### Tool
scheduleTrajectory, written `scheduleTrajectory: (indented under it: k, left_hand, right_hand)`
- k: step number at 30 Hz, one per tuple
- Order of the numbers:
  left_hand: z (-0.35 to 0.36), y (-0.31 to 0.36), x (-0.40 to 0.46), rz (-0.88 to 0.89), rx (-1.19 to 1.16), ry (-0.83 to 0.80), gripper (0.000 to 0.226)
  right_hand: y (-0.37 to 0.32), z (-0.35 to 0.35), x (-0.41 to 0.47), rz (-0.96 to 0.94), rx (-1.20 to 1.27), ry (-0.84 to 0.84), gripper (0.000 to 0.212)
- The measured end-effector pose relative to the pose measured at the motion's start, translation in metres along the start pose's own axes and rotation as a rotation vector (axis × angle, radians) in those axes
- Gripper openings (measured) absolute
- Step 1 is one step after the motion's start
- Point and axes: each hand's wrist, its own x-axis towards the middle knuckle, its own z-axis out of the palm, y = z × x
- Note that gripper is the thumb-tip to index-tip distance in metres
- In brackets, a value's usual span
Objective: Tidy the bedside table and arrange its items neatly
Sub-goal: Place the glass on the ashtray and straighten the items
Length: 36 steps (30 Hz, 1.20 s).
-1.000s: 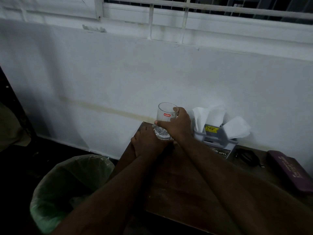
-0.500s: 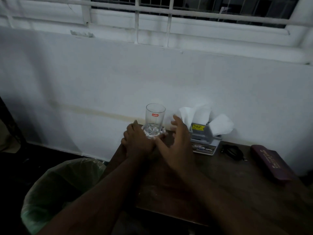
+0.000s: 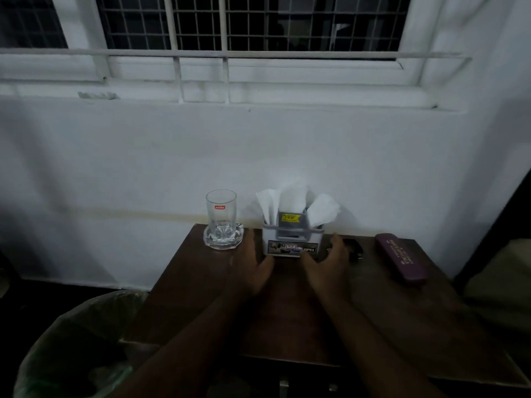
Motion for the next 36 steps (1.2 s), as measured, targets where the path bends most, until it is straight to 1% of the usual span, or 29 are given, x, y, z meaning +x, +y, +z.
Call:
scheduleTrajectory:
  k: [2,5,6,9,11,13,14,15,18,20,21,24,25,26,28,31,33,34,36]
  left_hand:
    - [-0.003,0.004,-0.001,0.051,0.098,-0.065,0.067]
    - [-0.005,0.005,-0.005,0.159,0.14,-0.054,0.058]
    - [-0.004,0.004,-0.005,0.155,0.132,-0.077,0.058]
    - [0.0,-0.001,-0.004,0.098,0.015,-0.127,0.059]
    - [-0.004,0.005,-0.006,0.1,0.022,-0.096,0.053]
    - [-0.006,0.009,-0.009,0.15,0.112,-0.024,0.045]
    - [-0.007,0.009,-0.01,0.174,0.121,0.002,0.042]
    - [-0.006,0.008,-0.009,0.178,0.098,0.011,0.042]
    - [0.001,-0.003,-0.005,0.103,-0.001,-0.007,0.047]
    - [0.005,-0.01,-0.002,0.073,-0.038,-0.018,0.048]
    - [0.006,-0.012,-0.001,0.061,-0.05,-0.014,0.048]
    - [0.008,-0.012,-0.001,0.041,-0.075,-0.013,0.044]
    - [0.008,-0.011,-0.001,0.044,-0.068,-0.003,0.043]
    - [0.009,-0.011,-0.001,0.048,-0.06,0.01,0.044]
    - [0.011,-0.01,0.0,0.051,-0.038,0.036,0.044]
    - [0.012,-0.01,0.002,0.026,-0.011,0.027,0.045]
    - [0.012,-0.012,0.003,0.017,-0.016,0.012,0.047]
    - [0.012,-0.014,0.004,0.01,-0.017,0.002,0.049]
    - [0.012,-0.016,0.007,-0.006,-0.01,-0.02,0.054]
  right_hand:
    - [-0.001,-0.001,-0.002,-0.057,-0.042,-0.023,0.082]
    - [-0.003,-0.002,-0.004,-0.124,-0.055,-0.041,0.064]
    - [-0.004,-0.002,-0.005,-0.138,-0.056,-0.048,0.059]
    - [-0.005,-0.003,-0.006,-0.153,-0.066,-0.041,0.053]
    - [-0.005,-0.004,-0.006,-0.16,-0.08,-0.047,0.053]
    - [-0.006,-0.004,-0.007,-0.171,-0.104,-0.07,0.056]
    - [-0.006,-0.003,-0.008,-0.179,-0.107,-0.076,0.058]
    - [-0.006,-0.003,-0.008,-0.177,-0.108,-0.081,0.059]
    - [-0.008,-0.003,-0.009,-0.188,-0.109,-0.087,0.057]
    - [-0.008,-0.005,-0.01,-0.217,-0.084,-0.027,0.061]
    - [-0.01,-0.009,-0.012,-0.222,-0.066,0.046,0.063]
    - [-0.009,-0.035,-0.005,-0.26,-0.057,0.35,0.053]
    - [-0.008,-0.046,0.0,-0.268,-0.088,0.407,0.05]
    - [-0.004,-0.054,0.005,-0.265,-0.13,0.426,0.048]
    - [0.005,-0.063,0.018,-0.216,-0.189,0.373,0.052]
    - [0.016,-0.059,0.033,-0.013,-0.217,0.172,0.08]
    - [0.021,-0.056,0.038,0.07,-0.258,0.083,0.092]
    - [0.023,-0.054,0.039,0.08,-0.281,0.061,0.092]
    - [0.026,-0.053,0.04,0.065,-0.322,0.046,0.082]
